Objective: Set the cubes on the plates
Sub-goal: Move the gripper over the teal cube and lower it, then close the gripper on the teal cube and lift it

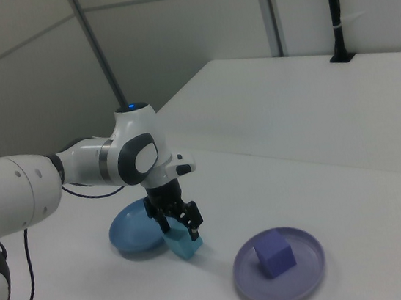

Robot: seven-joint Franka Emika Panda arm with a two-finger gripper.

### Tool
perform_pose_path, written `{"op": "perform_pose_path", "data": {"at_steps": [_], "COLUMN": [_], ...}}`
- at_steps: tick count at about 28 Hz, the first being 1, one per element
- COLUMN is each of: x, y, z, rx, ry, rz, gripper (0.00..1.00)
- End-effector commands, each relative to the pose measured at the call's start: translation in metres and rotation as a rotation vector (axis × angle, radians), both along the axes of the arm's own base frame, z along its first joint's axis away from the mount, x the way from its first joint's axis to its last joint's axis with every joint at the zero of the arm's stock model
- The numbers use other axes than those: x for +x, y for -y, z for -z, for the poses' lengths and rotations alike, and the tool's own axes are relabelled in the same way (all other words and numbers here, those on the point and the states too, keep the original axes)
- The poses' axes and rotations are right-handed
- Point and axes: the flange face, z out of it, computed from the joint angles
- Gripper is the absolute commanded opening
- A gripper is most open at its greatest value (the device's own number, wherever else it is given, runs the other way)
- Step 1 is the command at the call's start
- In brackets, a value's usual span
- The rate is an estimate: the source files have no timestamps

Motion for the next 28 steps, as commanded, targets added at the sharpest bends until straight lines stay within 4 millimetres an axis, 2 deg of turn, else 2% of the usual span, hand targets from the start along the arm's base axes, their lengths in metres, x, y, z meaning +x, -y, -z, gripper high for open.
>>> {"op": "perform_pose_path", "data": {"at_steps": [1,5,13,17,23,25,26,27,28], "x": [-0.007,-0.007,-0.008,-0.007,-0.006,-0.005,-0.005,-0.004,-0.003], "y": [-0.002,-0.003,-0.01,-0.01,-0.025,-0.024,-0.025,-0.02,-0.02], "z": [0.0,-0.006,-0.004,0.003,0.021,0.024,0.023,0.022,0.021], "rx": [0.002,0.017,0.029,0.027,0.018,0.014,0.015,0.021,0.025], "ry": [-0.018,-0.011,-0.016,-0.022,-0.005,-0.009,-0.007,-0.008,-0.007], "rz": [0.012,0.019,0.017,0.02,0.03,0.046,0.05,0.064,0.071], "gripper": [1.0,1.0,1.0,1.0,0.98,0.82,0.71,0.45,0.33]}}
